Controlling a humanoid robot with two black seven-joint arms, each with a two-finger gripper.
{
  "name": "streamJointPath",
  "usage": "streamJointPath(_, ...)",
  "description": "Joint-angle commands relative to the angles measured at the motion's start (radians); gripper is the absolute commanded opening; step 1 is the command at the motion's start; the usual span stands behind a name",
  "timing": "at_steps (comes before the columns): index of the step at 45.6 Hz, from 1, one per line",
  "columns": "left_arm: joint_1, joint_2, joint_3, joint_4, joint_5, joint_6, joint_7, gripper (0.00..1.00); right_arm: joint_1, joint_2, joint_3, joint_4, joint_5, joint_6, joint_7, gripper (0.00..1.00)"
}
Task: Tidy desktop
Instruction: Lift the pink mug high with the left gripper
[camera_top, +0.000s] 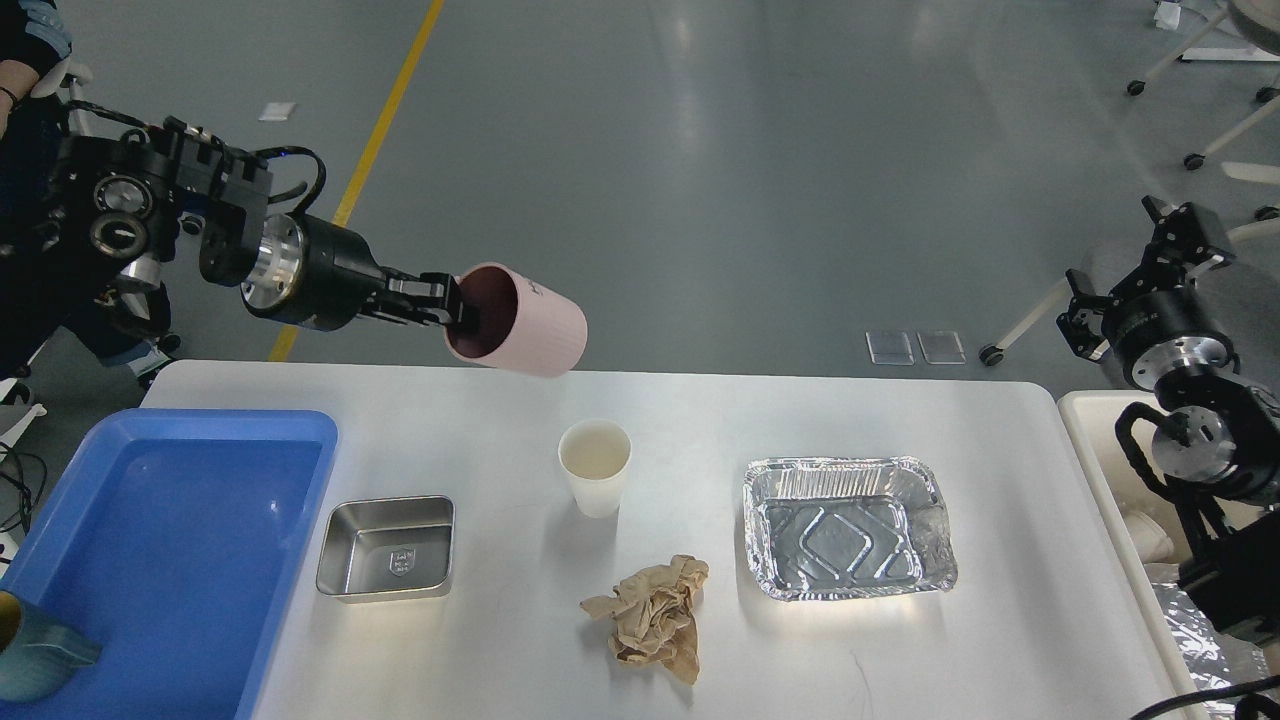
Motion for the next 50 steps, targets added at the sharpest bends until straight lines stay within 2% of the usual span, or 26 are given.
streamJointPath(1,-0.047,0.04,-0.07,0.023,-0.05,0.016,0.001,0.0,0.0,0.0,0.0,-0.001,0.0,0.0,0.0,1.0)
streamJointPath(6,-0.116,0.045,-0.155,0.098,-0.15,0.064,0.002,0.0,0.0,0.002,-0.002,0.0,0.0,0.0,0.0,1.0)
streamJointPath(10,-0.186,0.045,-0.17,0.151,-0.201,0.09,0.002,0.0,0.0,0.0,-0.002,-0.001,0.0,0.0,0.0,1.0)
streamJointPath(17,-0.288,0.043,-0.164,0.244,-0.225,0.082,0.007,0.0,0.0,-0.006,-0.002,0.0,0.0,0.0,0.0,1.0)
streamJointPath(21,-0.291,0.046,-0.161,0.25,-0.224,0.069,0.008,0.0,0.0,-0.027,-0.003,0.0,0.0,0.0,0.0,1.0)
streamJointPath(24,-0.291,0.049,-0.15,0.249,-0.224,0.049,0.025,0.0,0.0,-0.029,-0.002,0.0,0.0,0.0,0.0,1.0)
streamJointPath(28,-0.3,0.075,-0.089,0.249,-0.212,-0.002,0.062,0.0,0.0,-0.03,-0.002,0.0,0.0,0.0,0.0,1.0)
streamJointPath(30,-0.309,0.104,-0.043,0.249,-0.21,-0.002,0.073,0.0,0.0,-0.034,-0.002,0.0,0.0,0.0,0.0,1.0)
streamJointPath(39,-0.43,0.225,0.213,0.244,-0.195,-0.002,0.076,0.0,0.0,-0.041,-0.005,0.0,0.0,0.0,0.0,1.0)
streamJointPath(50,-0.428,0.396,0.299,0.139,-0.19,-0.002,0.082,0.0,0.009,-0.041,-0.014,-0.003,0.0,0.0,0.0,1.0)
